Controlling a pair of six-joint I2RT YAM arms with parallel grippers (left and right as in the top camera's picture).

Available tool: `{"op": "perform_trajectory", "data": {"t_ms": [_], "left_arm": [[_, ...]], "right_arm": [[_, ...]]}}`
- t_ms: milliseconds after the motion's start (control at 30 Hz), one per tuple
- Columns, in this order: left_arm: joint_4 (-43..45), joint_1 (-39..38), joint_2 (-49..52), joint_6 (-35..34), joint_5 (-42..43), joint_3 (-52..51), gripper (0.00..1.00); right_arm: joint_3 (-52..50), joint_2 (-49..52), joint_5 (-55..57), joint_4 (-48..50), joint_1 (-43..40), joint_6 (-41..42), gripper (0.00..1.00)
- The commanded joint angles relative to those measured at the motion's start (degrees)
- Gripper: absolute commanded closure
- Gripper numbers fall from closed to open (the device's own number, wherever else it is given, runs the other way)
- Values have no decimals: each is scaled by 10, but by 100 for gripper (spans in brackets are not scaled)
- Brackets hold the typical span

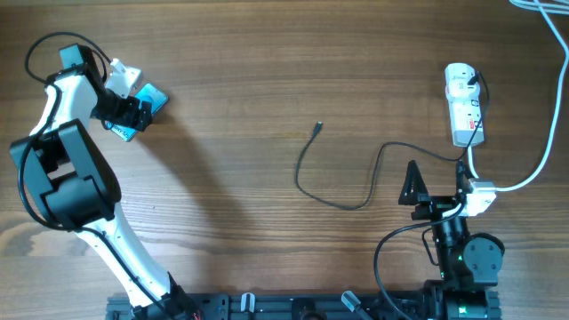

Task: Plug charger to phone and switch on socket
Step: 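Close the left gripper on the phone's end and lift it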

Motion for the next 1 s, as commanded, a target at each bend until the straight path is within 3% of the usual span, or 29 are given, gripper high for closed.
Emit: {"op": "perform_trajectory", "data": {"t_ms": [0,267,967], "left_arm": [[-16,1,39,-4,-17,-14,11],[-23,0,39,-7,-16,-14,25],[-42,-29,38,-89,-17,-14,36]], "right_arm": [[-1,-7,9,2,3,-10,0],[-1,-7,9,2,3,-10,0],[-1,-7,9,2,3,-10,0]]}}
